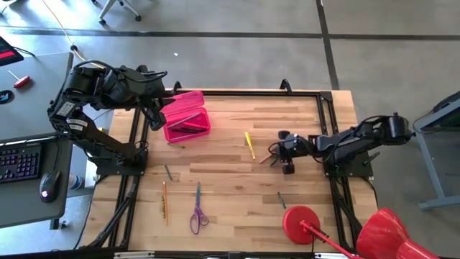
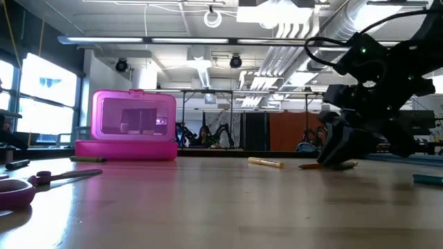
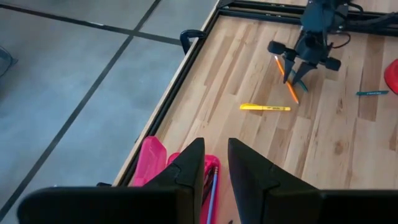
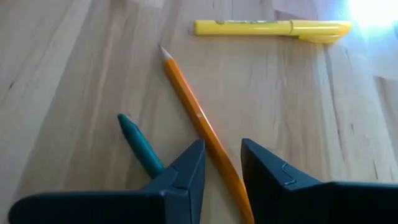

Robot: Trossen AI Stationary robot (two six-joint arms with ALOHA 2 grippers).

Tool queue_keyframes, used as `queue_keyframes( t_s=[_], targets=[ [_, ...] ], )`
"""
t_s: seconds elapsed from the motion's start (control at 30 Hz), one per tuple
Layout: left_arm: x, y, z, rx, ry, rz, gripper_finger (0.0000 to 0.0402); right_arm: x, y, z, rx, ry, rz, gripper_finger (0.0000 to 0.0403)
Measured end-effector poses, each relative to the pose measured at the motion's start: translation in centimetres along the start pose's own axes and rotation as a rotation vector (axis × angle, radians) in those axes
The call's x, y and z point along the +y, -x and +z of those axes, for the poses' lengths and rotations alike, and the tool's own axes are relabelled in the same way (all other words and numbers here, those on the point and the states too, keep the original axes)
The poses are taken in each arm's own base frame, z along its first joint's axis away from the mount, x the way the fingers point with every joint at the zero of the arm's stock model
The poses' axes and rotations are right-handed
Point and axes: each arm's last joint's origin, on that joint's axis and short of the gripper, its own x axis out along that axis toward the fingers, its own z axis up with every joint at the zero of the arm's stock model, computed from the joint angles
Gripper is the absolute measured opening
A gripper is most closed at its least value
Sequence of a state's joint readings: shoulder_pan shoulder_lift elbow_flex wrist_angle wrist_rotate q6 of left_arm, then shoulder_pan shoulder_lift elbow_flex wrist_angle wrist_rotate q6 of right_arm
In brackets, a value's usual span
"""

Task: Pick & place school supplies into a supply box
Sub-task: Put the right orange pencil into the supply box

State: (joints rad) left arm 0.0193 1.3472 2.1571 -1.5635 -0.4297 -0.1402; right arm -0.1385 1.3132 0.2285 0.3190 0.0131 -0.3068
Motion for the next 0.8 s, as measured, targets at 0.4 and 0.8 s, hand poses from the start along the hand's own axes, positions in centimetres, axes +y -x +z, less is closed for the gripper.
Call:
queue_keyframes(
  t_s=[0.4,0.8],
  targets=[
    [0.0,0.0,0.0,0.0,0.0,0.0,0.0101,-0.6,-0.8,-2.4,-0.05,0.004,0.104,0.0082],
    [-0.5,-1.1,0.4,0.029,-0.014,0.005,0.0101,-0.2,-2.9,-2.9,-0.117,-0.031,0.157,0.0053]
  ],
)
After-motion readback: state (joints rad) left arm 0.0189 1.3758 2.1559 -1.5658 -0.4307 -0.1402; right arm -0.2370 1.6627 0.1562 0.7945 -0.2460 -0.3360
